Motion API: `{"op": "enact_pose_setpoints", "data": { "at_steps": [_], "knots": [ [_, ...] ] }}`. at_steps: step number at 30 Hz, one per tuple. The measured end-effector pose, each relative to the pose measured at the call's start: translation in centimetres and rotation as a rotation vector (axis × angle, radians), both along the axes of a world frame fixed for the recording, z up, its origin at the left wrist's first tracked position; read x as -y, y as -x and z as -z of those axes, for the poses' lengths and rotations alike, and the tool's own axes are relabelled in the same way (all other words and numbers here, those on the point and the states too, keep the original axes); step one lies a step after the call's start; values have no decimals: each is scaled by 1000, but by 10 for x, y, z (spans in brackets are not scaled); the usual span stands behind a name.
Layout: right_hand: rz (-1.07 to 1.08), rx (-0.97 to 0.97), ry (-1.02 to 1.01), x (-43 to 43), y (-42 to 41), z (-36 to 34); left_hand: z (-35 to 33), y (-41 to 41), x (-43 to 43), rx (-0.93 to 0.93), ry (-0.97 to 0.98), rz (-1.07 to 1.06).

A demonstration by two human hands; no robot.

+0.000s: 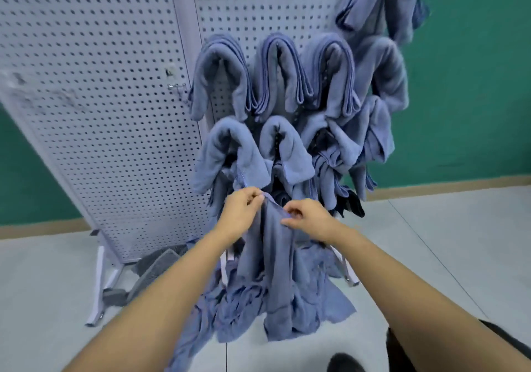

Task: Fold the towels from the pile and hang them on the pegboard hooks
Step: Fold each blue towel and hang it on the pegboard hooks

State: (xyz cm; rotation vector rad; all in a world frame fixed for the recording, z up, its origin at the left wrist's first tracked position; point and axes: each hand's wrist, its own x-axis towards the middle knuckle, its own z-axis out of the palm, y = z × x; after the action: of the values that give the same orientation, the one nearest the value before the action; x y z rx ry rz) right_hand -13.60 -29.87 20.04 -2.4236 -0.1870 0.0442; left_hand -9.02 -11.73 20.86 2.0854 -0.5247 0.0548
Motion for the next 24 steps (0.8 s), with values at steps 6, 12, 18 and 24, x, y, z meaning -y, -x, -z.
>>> {"op": "enact_pose_setpoints", "data": {
  "at_steps": [6, 12, 18, 24],
  "knots": [
    [82, 134, -13, -6, 23, -70, -84, 22, -29, -310, 327, -106],
    [193, 372, -296, -34, 25, -138, -113, 58, -67, -482, -74, 146],
    [117, 356, -536, -77, 17, -166, -107, 69, -69, -631, 183, 197],
    [-45, 296, -625, -104, 9, -153, -89, 64, -74, -583, -68, 160]
  ]
}}
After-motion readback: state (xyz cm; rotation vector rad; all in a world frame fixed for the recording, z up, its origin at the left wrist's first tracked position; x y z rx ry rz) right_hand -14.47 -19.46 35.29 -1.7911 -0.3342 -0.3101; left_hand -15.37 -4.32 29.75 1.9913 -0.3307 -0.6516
